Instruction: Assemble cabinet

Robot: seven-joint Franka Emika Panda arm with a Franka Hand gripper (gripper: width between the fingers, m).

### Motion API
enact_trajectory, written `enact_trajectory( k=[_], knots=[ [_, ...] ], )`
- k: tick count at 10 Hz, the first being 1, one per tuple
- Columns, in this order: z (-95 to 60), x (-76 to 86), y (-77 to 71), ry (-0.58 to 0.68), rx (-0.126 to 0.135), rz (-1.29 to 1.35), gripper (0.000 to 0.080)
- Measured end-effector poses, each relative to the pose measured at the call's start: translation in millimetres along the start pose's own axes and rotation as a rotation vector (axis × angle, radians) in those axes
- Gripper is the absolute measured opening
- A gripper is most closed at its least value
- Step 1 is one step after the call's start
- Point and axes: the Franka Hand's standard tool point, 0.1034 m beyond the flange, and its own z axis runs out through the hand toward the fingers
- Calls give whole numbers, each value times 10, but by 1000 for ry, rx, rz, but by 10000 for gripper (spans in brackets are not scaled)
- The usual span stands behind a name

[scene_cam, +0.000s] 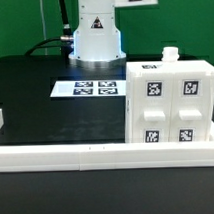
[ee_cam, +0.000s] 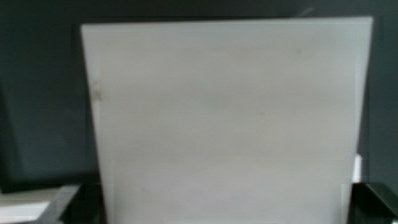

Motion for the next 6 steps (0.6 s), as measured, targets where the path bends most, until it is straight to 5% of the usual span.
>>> enact_trajectory(
  k=[2,6],
  knots=[
    [141,141,-214,-18,-39,10,563],
    [145,131,-181,-20,-33,-7,563]
  ],
)
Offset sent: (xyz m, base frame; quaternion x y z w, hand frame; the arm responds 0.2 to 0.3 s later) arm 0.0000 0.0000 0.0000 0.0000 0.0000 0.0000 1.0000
